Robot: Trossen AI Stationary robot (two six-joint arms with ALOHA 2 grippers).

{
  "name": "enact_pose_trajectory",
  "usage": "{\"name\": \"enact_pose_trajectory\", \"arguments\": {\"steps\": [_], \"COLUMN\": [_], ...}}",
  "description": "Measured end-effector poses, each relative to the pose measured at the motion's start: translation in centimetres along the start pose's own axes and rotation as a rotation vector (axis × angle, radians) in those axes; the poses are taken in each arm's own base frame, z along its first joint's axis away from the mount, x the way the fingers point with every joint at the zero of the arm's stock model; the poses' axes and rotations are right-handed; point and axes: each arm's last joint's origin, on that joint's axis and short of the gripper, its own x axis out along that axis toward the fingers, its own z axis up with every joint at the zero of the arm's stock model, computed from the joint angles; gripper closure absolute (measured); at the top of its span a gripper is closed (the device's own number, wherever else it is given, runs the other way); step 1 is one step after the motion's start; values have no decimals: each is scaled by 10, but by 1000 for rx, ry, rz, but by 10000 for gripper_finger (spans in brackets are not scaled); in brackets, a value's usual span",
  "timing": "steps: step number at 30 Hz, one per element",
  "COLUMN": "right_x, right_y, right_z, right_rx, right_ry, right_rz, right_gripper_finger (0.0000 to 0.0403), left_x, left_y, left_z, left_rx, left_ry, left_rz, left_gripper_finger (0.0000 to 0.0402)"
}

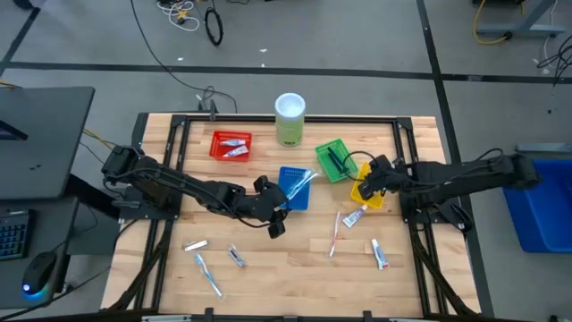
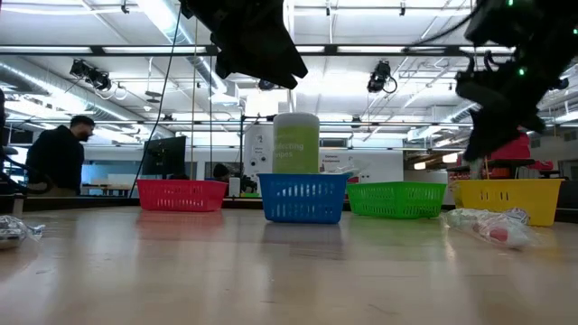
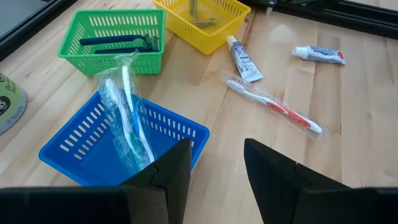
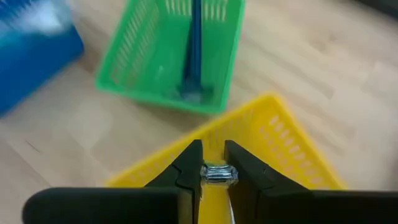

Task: Pick & Place Travel size toiletries
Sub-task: Put the silver nail cutter into the yellow bin, then put the white toothpaste into the red bin

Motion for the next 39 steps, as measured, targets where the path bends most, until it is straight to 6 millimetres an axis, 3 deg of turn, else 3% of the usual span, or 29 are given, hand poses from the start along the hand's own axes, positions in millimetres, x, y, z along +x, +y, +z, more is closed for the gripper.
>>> {"name": "enact_pose_trajectory", "arguments": {"steps": [5, 12, 25, 39], "right_x": [18, 22, 24, -20], "right_y": [-2, 0, 2, 16], "right_z": [-14, -15, -18, 25], "right_rx": [21, 27, -61, -185], "right_ry": [60, 46, 115, 62], "right_rz": [-49, -61, -19, 33], "right_gripper_finger": [344, 339, 231, 180], "left_x": [0, 0, -1, -2], "left_y": [0, 1, -1, -4], "left_z": [0, 1, -1, -3], "left_rx": [1, -2, 0, -12], "left_ry": [0, -12, -2, 22], "left_rz": [1, 27, 6, -36], "left_gripper_finger": [246, 246, 246, 246]}}
